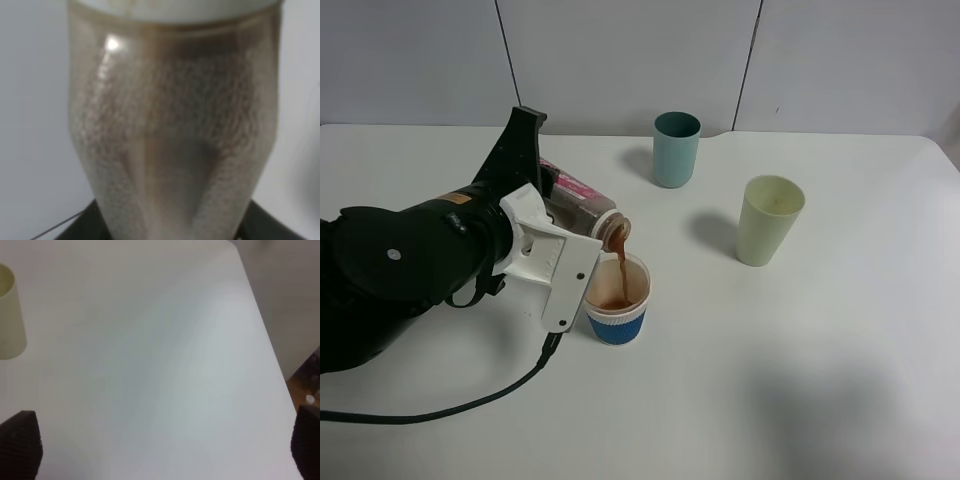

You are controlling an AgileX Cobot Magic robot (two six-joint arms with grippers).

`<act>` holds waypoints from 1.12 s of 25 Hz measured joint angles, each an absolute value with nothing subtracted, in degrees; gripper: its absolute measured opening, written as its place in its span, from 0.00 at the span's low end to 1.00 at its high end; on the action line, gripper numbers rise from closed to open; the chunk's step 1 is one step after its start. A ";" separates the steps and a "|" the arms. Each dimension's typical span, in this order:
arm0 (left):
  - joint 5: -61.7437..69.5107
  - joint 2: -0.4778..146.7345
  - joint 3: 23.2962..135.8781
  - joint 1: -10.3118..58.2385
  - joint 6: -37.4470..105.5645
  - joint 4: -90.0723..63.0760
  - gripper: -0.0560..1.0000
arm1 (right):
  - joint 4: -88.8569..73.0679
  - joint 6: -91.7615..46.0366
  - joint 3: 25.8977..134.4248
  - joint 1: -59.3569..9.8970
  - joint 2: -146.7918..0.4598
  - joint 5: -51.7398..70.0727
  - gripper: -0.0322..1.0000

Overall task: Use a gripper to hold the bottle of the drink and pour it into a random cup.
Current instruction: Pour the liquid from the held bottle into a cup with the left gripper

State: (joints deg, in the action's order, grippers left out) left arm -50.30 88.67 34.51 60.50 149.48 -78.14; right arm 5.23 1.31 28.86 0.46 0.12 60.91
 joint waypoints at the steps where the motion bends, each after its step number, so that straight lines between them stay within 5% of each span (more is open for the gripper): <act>1: -50.30 88.67 34.51 60.50 149.48 -78.14 0.34 | 5.23 1.31 28.86 0.46 0.12 60.91 0.99; 28: -51.38 88.67 34.51 60.50 149.54 -78.19 0.34 | 5.69 1.47 28.86 0.46 0.12 60.91 0.99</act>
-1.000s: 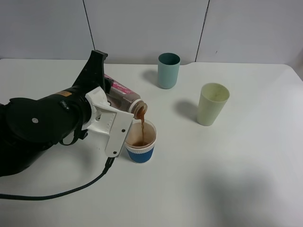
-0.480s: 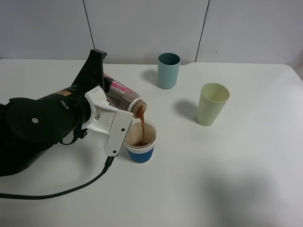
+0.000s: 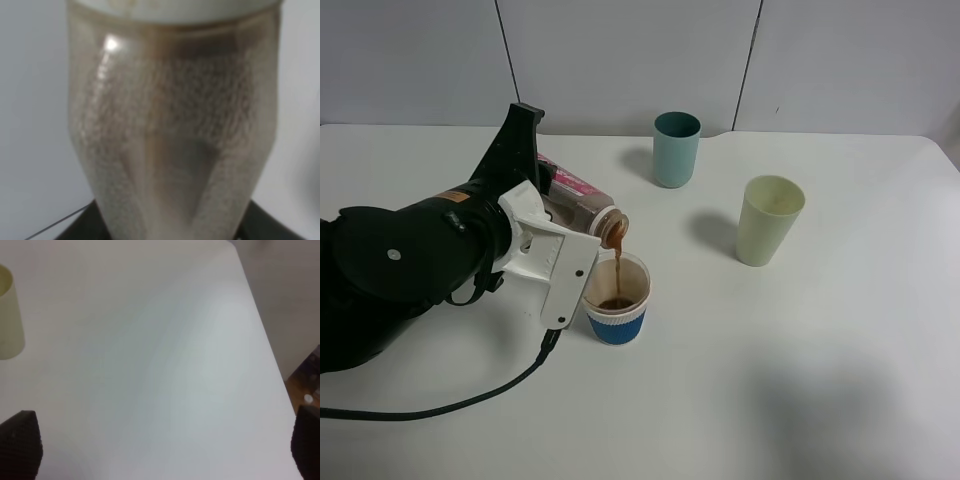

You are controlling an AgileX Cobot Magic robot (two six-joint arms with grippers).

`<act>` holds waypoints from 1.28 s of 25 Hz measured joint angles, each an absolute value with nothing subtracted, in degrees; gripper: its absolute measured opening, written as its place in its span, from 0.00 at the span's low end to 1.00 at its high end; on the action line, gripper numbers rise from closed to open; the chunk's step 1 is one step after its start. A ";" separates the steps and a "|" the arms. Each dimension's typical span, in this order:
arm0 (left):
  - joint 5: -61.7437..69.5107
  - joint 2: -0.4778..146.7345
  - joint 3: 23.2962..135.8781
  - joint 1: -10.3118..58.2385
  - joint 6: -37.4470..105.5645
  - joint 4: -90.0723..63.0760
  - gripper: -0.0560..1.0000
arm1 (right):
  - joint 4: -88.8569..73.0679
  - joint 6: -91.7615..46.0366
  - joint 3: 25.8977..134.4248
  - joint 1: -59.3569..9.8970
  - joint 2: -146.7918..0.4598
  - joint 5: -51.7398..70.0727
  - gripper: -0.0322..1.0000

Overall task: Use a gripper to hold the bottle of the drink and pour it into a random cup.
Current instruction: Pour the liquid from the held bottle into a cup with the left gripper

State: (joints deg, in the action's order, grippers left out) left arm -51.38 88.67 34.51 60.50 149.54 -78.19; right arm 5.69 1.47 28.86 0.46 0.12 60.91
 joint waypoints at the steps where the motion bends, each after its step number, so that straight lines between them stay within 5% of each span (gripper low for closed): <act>1: -51.38 88.67 34.51 60.50 149.54 -78.19 0.34 | 5.69 1.47 28.86 0.46 0.12 60.91 0.99; 32: -53.85 88.67 34.51 60.50 152.54 -78.19 0.34 | 5.98 1.47 28.86 0.46 0.12 60.91 0.99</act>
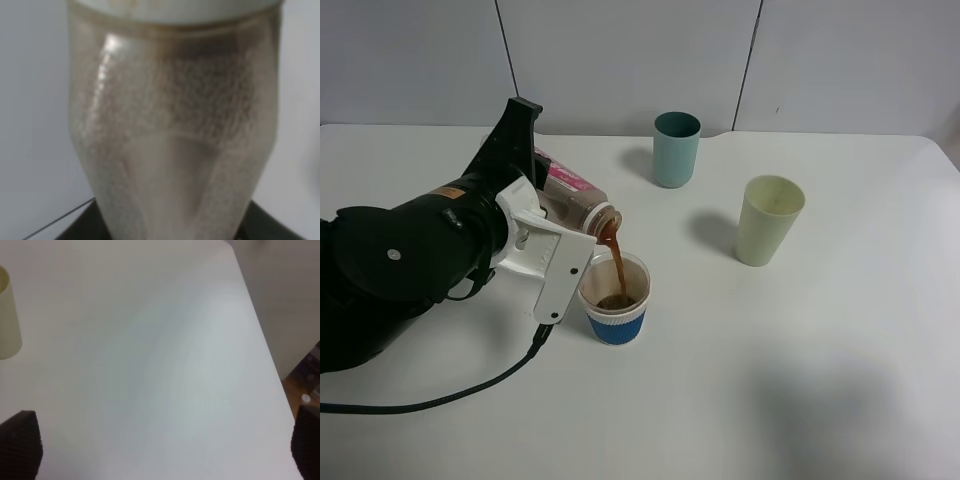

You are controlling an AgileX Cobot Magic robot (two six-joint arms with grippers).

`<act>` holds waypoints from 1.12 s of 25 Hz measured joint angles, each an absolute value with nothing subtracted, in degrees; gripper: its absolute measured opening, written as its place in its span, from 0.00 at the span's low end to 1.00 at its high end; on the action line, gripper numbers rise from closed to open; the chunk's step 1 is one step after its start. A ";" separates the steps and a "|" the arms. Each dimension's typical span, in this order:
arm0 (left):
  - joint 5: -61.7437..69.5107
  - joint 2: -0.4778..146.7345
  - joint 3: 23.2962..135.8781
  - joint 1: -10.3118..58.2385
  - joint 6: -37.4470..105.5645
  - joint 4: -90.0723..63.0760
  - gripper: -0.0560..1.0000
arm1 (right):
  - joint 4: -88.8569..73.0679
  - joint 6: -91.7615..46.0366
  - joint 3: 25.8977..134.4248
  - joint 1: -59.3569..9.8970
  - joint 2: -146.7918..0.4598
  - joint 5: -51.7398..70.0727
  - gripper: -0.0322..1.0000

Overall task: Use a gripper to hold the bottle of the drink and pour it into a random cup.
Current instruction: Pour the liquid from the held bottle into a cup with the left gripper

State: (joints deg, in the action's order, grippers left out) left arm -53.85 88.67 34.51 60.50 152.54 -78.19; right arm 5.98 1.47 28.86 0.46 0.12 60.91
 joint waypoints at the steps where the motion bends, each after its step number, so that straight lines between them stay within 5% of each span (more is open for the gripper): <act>1: -53.85 88.67 34.51 60.50 152.54 -78.19 0.34 | 5.99 1.47 28.86 0.46 0.12 60.91 0.99; 28: -55.37 88.67 34.51 60.50 157.10 -78.19 0.34 | 6.04 1.51 28.86 0.46 0.12 60.91 0.99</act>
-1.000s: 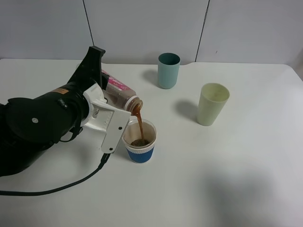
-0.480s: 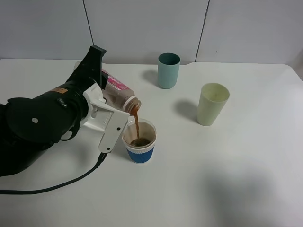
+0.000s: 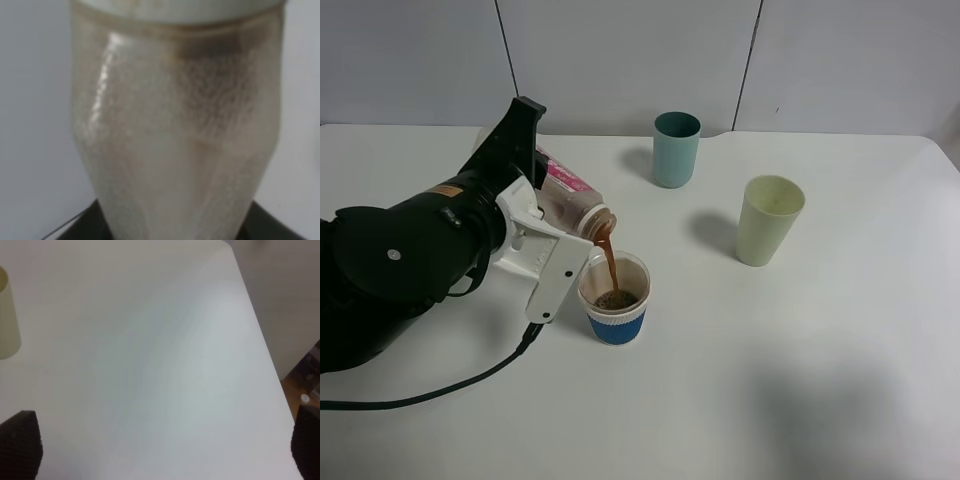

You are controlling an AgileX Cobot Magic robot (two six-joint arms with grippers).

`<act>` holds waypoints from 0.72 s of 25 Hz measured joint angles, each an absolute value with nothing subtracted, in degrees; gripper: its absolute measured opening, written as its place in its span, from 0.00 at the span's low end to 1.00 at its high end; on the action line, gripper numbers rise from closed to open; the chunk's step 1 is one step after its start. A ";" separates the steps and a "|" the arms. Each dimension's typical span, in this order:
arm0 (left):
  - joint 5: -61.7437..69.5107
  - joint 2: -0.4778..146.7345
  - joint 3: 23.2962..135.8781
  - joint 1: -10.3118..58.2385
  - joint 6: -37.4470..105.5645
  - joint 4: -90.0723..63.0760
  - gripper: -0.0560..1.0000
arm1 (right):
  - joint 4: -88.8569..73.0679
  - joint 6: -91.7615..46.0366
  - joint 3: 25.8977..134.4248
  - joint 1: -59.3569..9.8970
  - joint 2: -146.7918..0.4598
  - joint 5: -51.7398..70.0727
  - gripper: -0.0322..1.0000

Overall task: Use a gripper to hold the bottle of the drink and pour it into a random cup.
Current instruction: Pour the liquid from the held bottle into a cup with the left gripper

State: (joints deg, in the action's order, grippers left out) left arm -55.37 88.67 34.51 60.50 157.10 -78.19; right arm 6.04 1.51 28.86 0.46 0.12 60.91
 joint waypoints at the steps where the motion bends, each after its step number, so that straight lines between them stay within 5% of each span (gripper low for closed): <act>1: -55.37 88.67 34.51 60.50 157.15 -78.19 0.34 | 6.04 1.51 28.86 0.46 0.12 60.91 0.99; 18: -56.81 88.67 34.51 60.50 160.36 -78.19 0.34 | 6.05 1.51 28.86 0.46 0.12 60.91 0.99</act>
State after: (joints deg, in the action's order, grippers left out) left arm -56.81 88.67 34.51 60.50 160.36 -78.19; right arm 6.05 1.51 28.86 0.46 0.12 60.91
